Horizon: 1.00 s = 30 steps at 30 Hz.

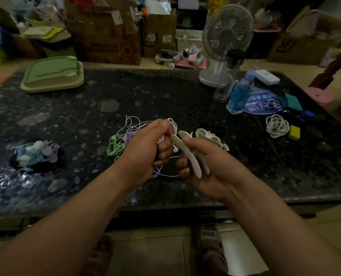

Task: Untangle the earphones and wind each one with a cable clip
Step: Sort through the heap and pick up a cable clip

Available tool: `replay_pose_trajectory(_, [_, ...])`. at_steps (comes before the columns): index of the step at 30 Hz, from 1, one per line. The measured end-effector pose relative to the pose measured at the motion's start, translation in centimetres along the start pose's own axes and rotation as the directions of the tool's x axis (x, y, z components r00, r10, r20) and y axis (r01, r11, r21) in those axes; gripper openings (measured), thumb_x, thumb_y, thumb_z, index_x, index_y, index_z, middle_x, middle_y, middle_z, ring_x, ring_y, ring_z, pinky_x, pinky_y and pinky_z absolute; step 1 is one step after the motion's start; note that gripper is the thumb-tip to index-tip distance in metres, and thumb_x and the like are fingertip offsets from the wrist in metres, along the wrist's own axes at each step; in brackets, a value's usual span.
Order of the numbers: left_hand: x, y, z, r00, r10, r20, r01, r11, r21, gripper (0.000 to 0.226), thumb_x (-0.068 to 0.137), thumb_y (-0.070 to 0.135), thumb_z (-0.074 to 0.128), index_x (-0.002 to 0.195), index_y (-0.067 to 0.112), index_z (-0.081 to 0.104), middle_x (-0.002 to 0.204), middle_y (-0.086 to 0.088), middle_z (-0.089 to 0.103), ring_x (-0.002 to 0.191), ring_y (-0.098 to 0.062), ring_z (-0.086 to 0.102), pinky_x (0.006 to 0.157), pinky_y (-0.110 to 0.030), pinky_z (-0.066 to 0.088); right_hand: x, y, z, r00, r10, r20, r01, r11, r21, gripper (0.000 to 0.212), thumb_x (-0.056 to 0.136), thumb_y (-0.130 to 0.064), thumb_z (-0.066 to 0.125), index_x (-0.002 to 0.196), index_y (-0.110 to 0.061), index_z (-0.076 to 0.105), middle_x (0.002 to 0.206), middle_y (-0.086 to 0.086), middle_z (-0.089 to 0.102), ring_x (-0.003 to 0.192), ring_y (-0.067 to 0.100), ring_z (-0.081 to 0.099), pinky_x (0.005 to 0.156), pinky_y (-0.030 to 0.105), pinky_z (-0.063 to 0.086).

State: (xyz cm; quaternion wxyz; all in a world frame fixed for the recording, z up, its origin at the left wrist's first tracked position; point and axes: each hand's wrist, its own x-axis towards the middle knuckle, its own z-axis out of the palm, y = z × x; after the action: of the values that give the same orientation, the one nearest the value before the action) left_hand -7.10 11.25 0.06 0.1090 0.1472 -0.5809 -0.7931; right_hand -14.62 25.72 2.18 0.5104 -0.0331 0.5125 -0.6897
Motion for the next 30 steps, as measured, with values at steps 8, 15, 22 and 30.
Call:
replay_pose_trajectory(8, [-0.3, -0.1, 0.5, 0.988, 0.122, -0.092, -0.101, 0.974, 0.201, 0.028, 0.11, 0.024, 0.04, 0.089, 0.011, 0.051, 0.057, 0.001, 0.035, 0.049, -0.012, 0.027, 0.042, -0.021, 0.024, 0.0, 0.4, 0.9, 0.997, 0.078, 0.017, -0.08, 0.984, 0.16, 0.022, 0.105, -0.028, 0.056, 0.093, -0.018, 0.072, 0.063, -0.001, 0.051, 0.055, 0.007, 0.043, 0.046, 0.016, 0.035])
replay_pose_trajectory(15, [0.0, 0.0, 0.4, 0.978, 0.148, -0.146, -0.115, 0.97, 0.215, 0.025, 0.109, 0.021, 0.042, 0.088, 0.011, 0.049, 0.058, -0.001, 0.032, 0.049, -0.016, 0.024, 0.042, -0.025, 0.02, 0.0, 0.5, 0.8, 0.996, 0.094, 0.005, -0.094, 0.977, 0.191, 0.015, 0.105, -0.028, 0.056, 0.099, -0.017, 0.064, 0.063, -0.001, 0.048, 0.057, 0.007, 0.042, 0.047, 0.016, 0.034])
replay_pose_trajectory(22, [-0.7, 0.1, 1.1, 0.978, 0.191, -0.083, -0.153, 0.931, 0.331, 0.026, 0.11, 0.018, 0.04, 0.087, 0.008, 0.048, 0.059, -0.002, 0.035, 0.049, -0.011, 0.027, 0.043, -0.022, 0.025, 0.2, 0.5, 0.6, 0.994, 0.106, -0.021, -0.101, 0.982, 0.162, 0.022, 0.106, -0.027, 0.056, 0.09, -0.016, 0.068, 0.064, -0.001, 0.052, 0.054, 0.007, 0.045, 0.046, 0.016, 0.035])
replay_pose_trajectory(30, [-1.2, 0.5, 0.7, 0.951, 0.308, 0.012, -0.271, 0.816, 0.51, 0.031, 0.111, 0.017, 0.044, 0.08, 0.012, 0.048, 0.061, 0.013, 0.046, 0.053, -0.003, 0.04, 0.051, -0.015, 0.036, 0.6, 1.0, 0.7, 1.0, 0.015, 0.011, -0.016, 0.983, 0.181, 0.025, 0.104, -0.036, 0.058, 0.105, -0.015, 0.071, 0.075, 0.0, 0.058, 0.057, 0.007, 0.047, 0.047, 0.018, 0.036])
